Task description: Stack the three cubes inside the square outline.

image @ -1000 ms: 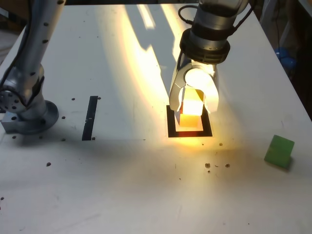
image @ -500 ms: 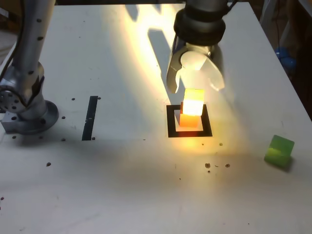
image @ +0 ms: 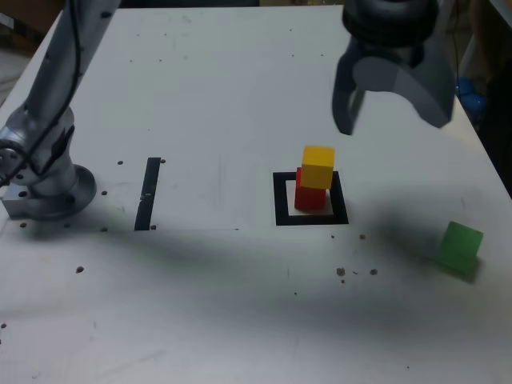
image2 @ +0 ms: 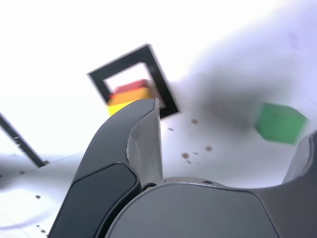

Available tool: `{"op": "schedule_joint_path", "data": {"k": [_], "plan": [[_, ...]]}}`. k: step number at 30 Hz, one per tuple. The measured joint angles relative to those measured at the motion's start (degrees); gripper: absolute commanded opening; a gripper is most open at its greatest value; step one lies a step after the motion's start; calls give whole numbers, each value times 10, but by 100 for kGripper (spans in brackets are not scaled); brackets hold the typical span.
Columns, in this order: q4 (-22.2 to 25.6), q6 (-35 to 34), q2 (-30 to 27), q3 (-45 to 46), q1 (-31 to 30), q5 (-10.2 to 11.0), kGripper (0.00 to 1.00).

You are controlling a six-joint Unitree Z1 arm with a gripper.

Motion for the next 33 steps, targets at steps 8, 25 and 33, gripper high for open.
{"op": "schedule_joint_path", "data": {"k": [8,25,33], "plan": [[9,25,71,-84,-21,-29,99],[11,29,189,-183,-48,-68,96],[11,27,223,-209,-53,-73,93]]}}
